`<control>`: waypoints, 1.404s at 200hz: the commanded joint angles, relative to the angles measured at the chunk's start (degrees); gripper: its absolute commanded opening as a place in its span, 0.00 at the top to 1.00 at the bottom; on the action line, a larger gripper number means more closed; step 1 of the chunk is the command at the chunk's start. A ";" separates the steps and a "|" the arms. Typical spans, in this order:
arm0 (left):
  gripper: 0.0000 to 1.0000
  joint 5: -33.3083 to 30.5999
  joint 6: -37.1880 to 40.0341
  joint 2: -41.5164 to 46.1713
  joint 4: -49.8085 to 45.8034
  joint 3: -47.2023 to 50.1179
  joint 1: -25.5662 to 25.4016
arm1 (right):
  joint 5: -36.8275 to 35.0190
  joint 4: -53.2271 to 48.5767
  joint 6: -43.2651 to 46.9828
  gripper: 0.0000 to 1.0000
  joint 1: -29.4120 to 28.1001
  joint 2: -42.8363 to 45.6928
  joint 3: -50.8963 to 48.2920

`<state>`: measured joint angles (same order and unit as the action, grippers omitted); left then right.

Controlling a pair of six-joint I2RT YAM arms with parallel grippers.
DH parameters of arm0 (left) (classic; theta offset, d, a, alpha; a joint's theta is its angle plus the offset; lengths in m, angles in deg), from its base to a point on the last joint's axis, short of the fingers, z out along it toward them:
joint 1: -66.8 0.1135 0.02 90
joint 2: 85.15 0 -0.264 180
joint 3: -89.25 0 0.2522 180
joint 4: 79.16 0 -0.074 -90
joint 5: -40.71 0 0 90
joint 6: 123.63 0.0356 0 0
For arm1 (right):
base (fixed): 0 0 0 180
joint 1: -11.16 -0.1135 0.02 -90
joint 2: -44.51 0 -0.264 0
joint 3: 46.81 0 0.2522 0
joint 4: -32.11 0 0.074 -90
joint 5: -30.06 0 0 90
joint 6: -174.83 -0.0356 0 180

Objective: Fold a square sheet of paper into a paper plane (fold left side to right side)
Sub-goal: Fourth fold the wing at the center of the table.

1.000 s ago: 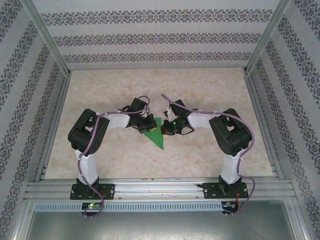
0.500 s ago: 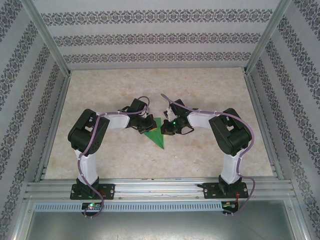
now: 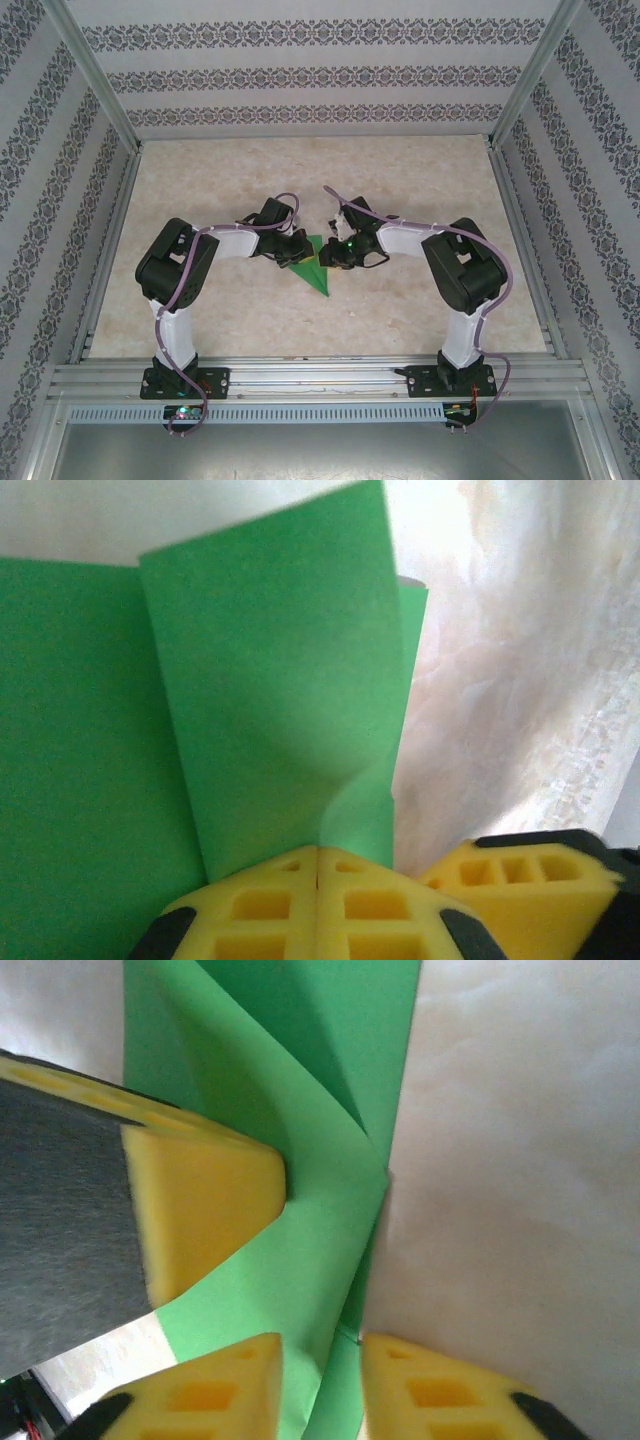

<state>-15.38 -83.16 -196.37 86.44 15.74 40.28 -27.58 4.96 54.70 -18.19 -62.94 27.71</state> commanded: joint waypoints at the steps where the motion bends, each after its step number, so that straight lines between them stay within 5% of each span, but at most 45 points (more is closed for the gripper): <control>1: 1.00 -3.06 0.94 -1.37 -3.91 2.35 -0.15 | -0.42 -1.81 0.37 0.67 1.81 4.52 0.32; 32: 1.00 -3.04 0.99 -1.37 -3.95 2.13 -0.16 | 1.35 -2.91 0.74 0.66 3.22 8.87 -1.68; 82: 1.00 -3.07 1.02 -1.35 -4.05 2.09 -0.11 | 12.18 2.12 -3.95 1.00 2.18 11.97 -7.78; 281: 1.00 -3.06 1.37 -1.51 -4.63 1.52 -0.13 | 15.11 11.72 -9.68 1.00 -3.75 4.32 -13.71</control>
<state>-15.40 -83.16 -196.32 86.46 15.76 40.28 -13.09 15.62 45.52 -21.64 -57.63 14.98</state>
